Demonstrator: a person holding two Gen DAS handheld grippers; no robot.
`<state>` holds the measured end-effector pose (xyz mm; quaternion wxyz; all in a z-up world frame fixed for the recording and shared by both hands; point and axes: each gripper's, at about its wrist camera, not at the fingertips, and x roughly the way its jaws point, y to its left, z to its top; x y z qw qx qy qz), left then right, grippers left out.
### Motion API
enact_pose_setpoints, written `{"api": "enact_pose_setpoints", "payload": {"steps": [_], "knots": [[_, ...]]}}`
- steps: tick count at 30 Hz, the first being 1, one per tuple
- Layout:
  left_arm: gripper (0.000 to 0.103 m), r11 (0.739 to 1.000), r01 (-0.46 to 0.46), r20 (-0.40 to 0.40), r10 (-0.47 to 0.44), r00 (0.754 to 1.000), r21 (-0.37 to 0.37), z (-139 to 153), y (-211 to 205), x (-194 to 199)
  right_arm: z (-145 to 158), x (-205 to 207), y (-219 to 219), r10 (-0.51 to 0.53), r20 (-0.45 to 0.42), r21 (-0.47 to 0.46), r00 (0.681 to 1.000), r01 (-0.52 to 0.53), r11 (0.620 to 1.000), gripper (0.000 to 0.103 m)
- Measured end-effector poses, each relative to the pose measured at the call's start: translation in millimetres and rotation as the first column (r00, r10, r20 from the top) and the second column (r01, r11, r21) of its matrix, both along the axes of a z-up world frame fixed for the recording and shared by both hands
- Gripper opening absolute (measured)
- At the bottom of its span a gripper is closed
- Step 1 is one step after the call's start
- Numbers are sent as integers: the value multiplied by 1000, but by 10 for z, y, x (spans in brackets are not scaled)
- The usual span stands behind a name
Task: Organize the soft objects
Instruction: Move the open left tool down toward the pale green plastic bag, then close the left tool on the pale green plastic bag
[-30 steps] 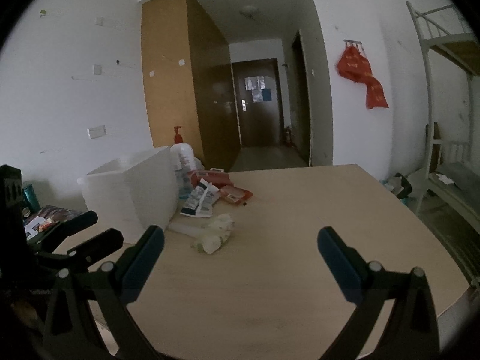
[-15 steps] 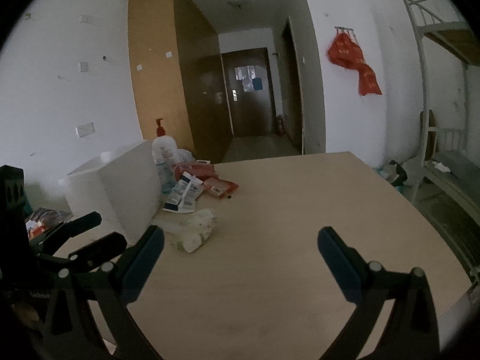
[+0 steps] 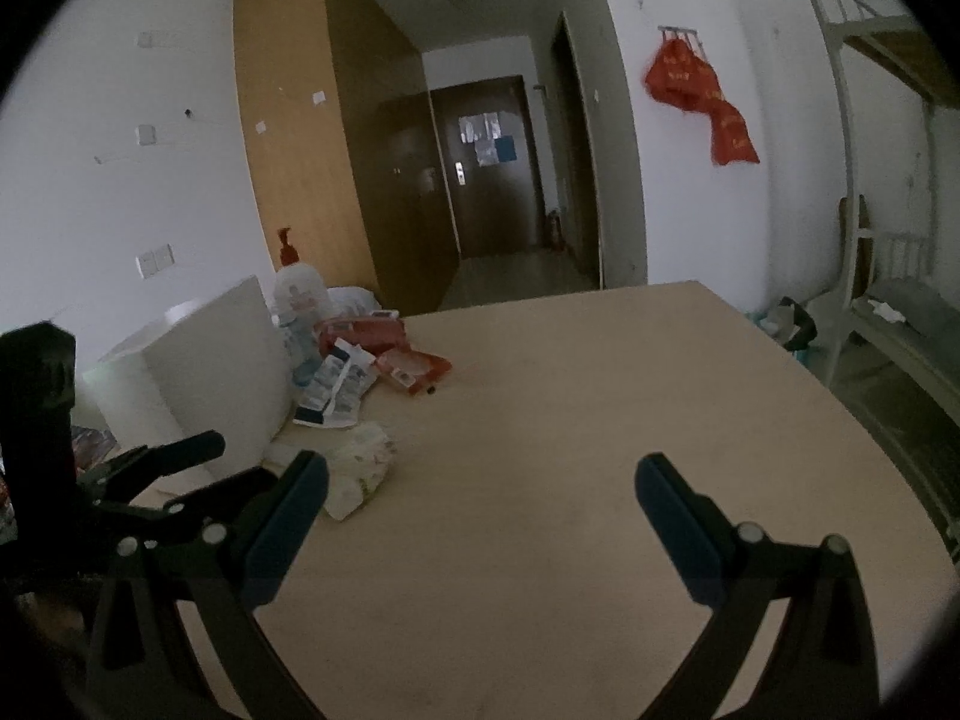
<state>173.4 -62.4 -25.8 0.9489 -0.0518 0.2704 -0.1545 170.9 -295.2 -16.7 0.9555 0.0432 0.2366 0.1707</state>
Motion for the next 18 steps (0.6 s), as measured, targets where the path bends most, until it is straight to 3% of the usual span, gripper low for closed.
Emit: {"api": "enact_pose_setpoints", "payload": {"steps": [3,6,18], "knots": [[103,1000,-12,-39,13,999,23,-33,-10,174,-42,104,12,10,-22,-3,1000,-10,1000,103],[102,1000,-22,-97,22,995,-4,-108,26,330,-83,178,27,15,-37,-10,999,-16,1000,103],[84,998,-40,-211,48,976,40,-346,-26,647,-155,332,22,60,-71,5,996,-60,998,103]]}}
